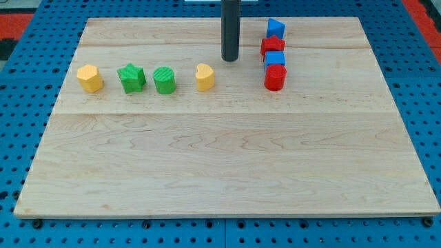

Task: Slide yellow heart towards top center

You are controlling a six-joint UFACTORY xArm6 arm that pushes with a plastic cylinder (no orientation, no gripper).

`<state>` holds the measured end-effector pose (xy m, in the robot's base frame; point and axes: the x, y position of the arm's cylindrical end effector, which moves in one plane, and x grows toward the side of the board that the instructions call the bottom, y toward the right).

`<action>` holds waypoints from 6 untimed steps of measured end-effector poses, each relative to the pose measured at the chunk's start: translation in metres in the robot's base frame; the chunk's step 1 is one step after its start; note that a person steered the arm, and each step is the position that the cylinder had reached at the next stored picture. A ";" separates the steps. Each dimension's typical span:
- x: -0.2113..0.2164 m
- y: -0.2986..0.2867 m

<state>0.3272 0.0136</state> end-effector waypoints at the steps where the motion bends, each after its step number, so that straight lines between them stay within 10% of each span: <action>1: 0.052 -0.020; 4: 0.066 -0.055; 6: -0.026 -0.087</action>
